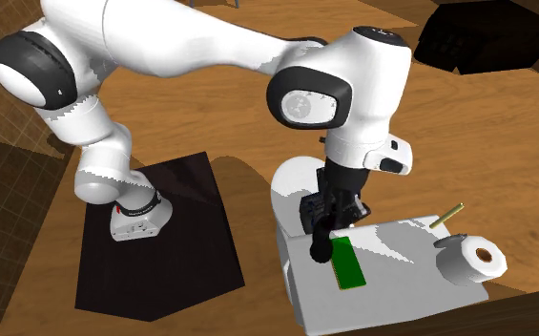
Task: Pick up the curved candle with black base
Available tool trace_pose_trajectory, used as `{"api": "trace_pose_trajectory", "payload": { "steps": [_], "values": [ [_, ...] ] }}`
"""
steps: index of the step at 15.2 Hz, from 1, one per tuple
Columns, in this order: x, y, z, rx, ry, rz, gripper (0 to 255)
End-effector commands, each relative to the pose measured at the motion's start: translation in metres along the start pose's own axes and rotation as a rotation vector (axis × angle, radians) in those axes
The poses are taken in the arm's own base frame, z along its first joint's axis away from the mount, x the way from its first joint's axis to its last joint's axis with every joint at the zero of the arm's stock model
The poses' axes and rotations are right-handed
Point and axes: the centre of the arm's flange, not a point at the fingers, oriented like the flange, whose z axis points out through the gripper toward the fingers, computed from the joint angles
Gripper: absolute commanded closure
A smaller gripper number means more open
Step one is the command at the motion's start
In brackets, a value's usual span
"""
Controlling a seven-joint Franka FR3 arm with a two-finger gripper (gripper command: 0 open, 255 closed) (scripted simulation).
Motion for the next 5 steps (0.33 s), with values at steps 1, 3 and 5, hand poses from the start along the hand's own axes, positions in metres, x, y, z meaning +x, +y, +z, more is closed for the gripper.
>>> {"api": "trace_pose_trajectory", "payload": {
  "steps": [1,3,5],
  "values": [
    [0.0,0.002,-0.011,0.0,0.0,0.0,255],
    [-0.001,0.004,-0.021,0.0,0.0,0.0,255],
    [-0.001,0.004,-0.022,0.0,0.0,0.0,255]
  ]
}}
